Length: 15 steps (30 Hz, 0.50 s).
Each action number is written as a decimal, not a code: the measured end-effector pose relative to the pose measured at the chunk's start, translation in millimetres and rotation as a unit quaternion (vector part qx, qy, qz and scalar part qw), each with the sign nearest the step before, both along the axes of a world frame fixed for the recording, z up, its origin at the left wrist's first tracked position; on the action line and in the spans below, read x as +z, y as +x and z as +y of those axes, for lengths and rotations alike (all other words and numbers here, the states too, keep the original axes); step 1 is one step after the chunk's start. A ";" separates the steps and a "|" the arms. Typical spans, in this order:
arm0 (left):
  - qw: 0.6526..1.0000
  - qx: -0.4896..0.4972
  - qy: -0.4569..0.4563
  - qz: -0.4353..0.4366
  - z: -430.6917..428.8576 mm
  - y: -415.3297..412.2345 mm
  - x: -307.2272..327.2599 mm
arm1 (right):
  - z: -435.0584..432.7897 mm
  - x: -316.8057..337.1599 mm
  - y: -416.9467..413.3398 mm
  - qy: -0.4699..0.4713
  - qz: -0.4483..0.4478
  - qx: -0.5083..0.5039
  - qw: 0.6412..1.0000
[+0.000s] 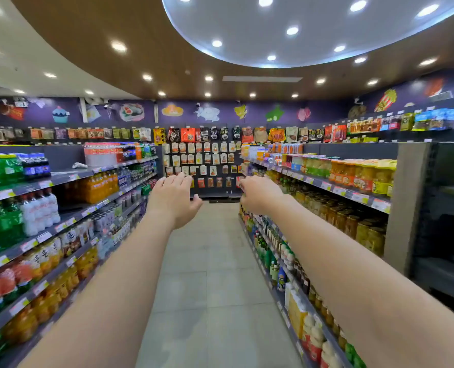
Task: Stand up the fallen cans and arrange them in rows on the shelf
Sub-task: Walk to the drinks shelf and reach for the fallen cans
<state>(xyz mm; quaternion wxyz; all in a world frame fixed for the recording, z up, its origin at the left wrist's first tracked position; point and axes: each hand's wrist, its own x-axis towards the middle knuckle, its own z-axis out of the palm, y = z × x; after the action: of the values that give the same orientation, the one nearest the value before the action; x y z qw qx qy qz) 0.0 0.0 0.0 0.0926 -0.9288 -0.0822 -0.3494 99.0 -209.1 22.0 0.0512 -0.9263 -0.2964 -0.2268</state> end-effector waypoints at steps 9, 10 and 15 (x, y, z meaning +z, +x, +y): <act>0.995 0.014 0.024 0.098 23.0 134.5 -55.2 | 24.8 -69.4 141.9 0.009 0.086 -0.021 0.996; 0.993 0.016 0.029 0.111 26.6 153.2 -58.2 | 26.6 -76.5 163.2 0.018 0.100 -0.022 0.995; 0.991 0.002 0.049 0.123 46.4 251.2 -63.9 | 36.0 -93.0 269.2 0.027 0.140 -0.037 0.989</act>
<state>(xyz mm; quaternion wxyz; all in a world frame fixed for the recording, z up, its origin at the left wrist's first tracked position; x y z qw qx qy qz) 251.2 46.4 -63.9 0.1482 -0.9589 -0.0547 -0.2358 368.3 -173.1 -70.9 0.1092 -0.9574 -0.2460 -0.1050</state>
